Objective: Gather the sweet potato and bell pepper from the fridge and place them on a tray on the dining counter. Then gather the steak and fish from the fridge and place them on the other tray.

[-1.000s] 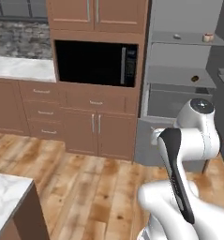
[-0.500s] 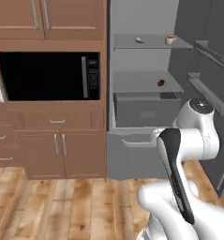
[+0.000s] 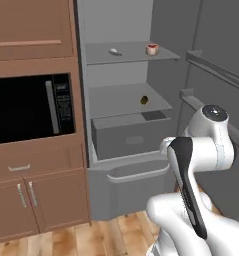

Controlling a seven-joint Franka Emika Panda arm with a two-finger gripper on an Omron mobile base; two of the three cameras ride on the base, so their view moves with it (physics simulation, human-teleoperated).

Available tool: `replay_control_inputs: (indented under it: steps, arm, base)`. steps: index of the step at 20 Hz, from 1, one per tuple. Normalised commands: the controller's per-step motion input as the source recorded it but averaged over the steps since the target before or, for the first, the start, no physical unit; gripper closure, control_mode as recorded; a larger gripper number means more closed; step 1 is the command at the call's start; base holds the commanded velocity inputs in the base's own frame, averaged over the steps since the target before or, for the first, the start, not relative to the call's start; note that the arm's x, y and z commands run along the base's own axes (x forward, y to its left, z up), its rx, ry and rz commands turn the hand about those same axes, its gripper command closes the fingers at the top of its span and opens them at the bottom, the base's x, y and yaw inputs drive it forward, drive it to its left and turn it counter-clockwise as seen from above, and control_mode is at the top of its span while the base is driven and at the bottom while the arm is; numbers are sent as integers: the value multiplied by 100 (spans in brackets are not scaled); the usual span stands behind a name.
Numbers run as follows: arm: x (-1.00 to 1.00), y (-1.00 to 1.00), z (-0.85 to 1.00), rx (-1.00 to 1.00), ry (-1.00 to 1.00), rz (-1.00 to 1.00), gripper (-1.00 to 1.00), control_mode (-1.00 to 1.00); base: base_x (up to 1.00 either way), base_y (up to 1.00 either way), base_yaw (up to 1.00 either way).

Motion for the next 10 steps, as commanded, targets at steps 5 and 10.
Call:
replay_control_inputs:
  steps: [5,10]
  arm:
    - [0,0,0,0,0,0,-100,100]
    - [0,0,0,0,0,0,-100,100]
  base:
    - [49,43,-35]
    - [36,57,-29]
